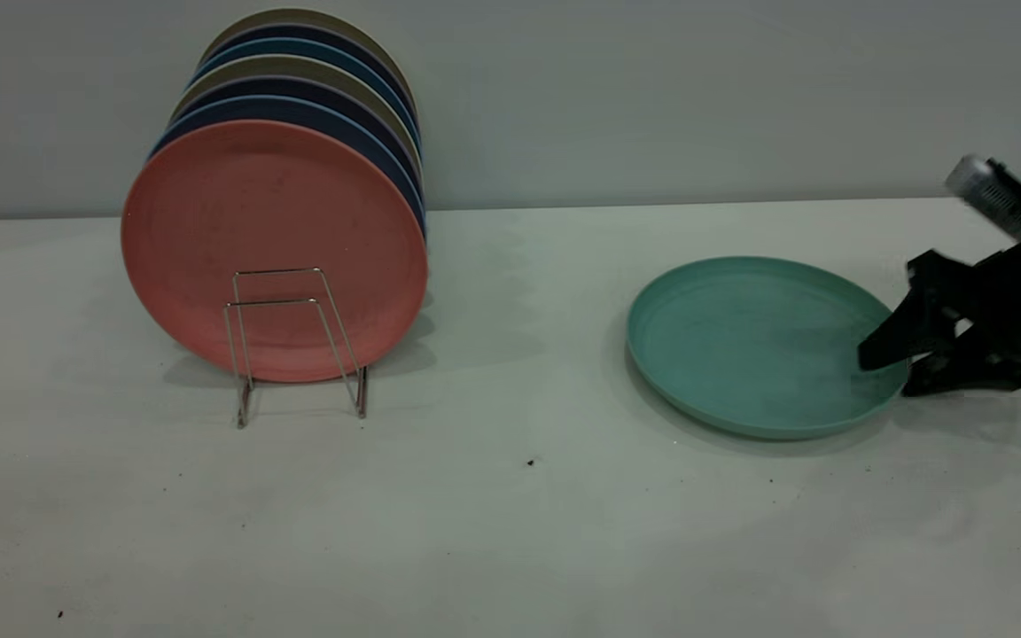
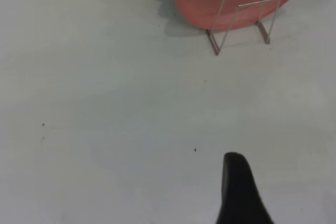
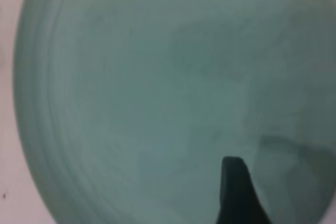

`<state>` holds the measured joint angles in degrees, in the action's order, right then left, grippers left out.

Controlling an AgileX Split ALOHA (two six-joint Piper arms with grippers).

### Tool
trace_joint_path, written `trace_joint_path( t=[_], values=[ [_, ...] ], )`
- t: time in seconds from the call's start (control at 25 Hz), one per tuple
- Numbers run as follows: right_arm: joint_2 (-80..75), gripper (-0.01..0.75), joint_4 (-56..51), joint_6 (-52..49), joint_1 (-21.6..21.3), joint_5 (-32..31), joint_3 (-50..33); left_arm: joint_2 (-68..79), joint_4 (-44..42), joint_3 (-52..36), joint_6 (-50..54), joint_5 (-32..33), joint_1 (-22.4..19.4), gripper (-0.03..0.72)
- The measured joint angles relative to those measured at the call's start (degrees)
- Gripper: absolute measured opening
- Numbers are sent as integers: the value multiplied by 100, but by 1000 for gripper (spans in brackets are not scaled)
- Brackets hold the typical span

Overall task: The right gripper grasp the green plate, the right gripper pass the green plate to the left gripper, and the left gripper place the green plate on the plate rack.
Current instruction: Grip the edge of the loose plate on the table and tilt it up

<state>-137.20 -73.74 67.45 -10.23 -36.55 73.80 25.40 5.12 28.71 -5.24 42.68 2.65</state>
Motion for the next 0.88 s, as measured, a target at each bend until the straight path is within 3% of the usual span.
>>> trace_joint_path(
  t=[0.08, 0.2, 0.28, 0.36, 0.44, 0.88],
  values=[
    [-37, 464, -128, 0, 55, -33, 6, 0, 0, 0, 0, 0, 0, 468],
    [-56, 387, -261, 0, 103, 27, 6, 0, 0, 0, 0, 0, 0, 468],
    [-77, 270, -368, 0, 108, 100, 6, 0, 0, 0, 0, 0, 0, 468],
    [-90, 106, -399, -5, 108, 187, 6, 0, 29, 0, 2, 0, 0, 468],
    [-90, 32, -436, -62, 108, 304, 6, 0, 158, 0, 22, 0, 0, 468],
    [507, 15, 337, -330, 103, -16, 6, 1782, 1943, 0, -571, -350, 0, 468]
  ],
)
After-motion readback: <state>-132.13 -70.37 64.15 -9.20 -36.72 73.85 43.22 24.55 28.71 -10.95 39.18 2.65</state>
